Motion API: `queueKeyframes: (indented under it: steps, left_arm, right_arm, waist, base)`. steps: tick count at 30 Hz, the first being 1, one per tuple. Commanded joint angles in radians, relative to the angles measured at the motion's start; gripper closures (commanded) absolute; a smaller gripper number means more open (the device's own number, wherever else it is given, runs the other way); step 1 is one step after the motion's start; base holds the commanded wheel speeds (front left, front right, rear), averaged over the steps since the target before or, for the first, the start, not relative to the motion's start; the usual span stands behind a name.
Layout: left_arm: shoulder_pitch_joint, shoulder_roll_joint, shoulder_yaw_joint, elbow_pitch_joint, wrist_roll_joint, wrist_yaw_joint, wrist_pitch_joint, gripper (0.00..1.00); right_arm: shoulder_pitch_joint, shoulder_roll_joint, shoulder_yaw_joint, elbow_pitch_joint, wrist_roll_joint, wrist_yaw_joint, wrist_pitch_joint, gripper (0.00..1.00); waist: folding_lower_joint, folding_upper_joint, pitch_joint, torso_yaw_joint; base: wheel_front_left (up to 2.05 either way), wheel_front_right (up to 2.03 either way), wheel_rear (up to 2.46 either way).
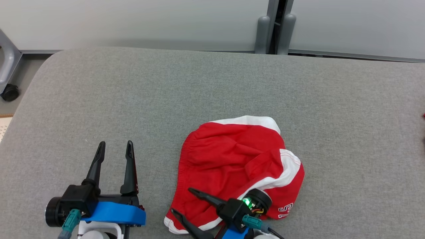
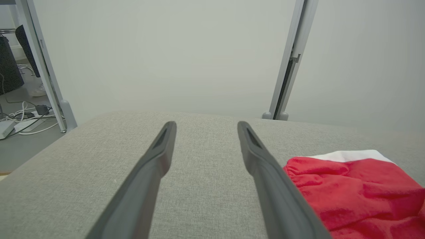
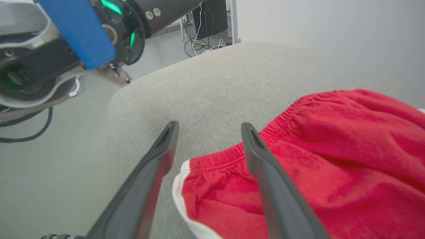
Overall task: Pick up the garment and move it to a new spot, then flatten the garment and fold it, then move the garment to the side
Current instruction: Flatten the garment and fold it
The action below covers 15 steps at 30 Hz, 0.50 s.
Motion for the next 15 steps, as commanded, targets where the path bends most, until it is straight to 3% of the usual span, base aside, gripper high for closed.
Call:
queueKeyframes:
  steps: [1, 5, 15]
  left_arm:
    - [0.0, 0.003, 0.005, 0.002, 0.0, 0.003, -0.004, 0.0]
    - [0.008, 0.003, 0.017, 0.004, 0.007, -0.003, -0.004, 0.0]
    - [0.031, 0.003, 0.042, -0.006, 0.015, -0.007, -0.004, 0.0]
  right_arm:
    - [-0.016, 0.002, -0.021, -0.024, -0.012, 0.0, -0.003, 0.0]
    - [-0.009, -0.004, -0.109, -0.088, -0.05, 0.0, -0.002, 0.0]
    - [0.037, -0.112, -0.393, -0.21, -0.135, 0.0, 0.011, 0.0]
  waist:
    - [0.0, 0.0, -0.007, -0.011]
    - [0.0, 0.0, -0.021, -0.031]
    - [0.0, 0.0, -0.039, -0.084]
  base:
    - [0.0, 0.0, 0.0]
    - [0.0, 0.0, 0.0]
    - [0.0, 0.0, 0.0]
